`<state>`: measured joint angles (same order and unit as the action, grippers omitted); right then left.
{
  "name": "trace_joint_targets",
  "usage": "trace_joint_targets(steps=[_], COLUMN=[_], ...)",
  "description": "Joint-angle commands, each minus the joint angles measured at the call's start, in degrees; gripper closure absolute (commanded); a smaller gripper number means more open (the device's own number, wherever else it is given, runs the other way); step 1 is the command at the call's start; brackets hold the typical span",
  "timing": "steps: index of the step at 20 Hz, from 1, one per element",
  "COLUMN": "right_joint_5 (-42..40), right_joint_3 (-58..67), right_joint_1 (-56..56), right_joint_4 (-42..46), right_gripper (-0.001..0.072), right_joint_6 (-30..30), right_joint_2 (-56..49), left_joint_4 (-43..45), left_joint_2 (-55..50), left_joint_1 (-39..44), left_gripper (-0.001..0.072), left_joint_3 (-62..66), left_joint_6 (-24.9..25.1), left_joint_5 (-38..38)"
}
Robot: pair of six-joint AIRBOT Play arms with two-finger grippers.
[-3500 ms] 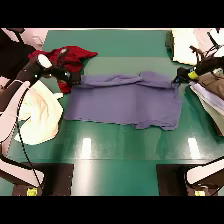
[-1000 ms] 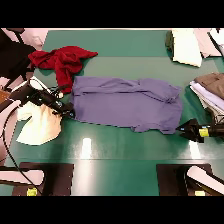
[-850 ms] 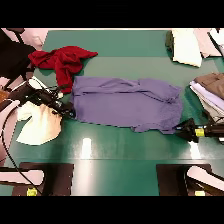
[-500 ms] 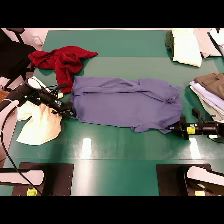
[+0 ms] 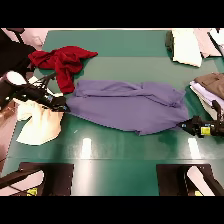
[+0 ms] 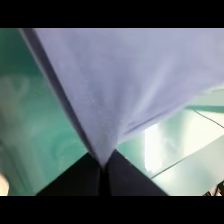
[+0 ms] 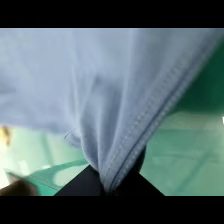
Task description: Fold the shirts.
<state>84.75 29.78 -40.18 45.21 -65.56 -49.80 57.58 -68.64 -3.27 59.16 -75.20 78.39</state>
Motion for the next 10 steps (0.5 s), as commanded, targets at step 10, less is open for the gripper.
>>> trace_joint_targets(steps=[10], right_joint_5=[-4.1], right_joint_3=[18.8], right_joint_1=[11.0], right_joint_4=[7.0], right_gripper=[0.0689], right_joint_6=[-8.7], right_joint_2=[4.0], left_joint_4=[0.8], left_joint_2=[11.5], left_joint_1=[0.0], left_gripper=[0.0687], left_joint_3=[0.0], left_joint_6=[-7.7], left_joint_5=[-1.5])
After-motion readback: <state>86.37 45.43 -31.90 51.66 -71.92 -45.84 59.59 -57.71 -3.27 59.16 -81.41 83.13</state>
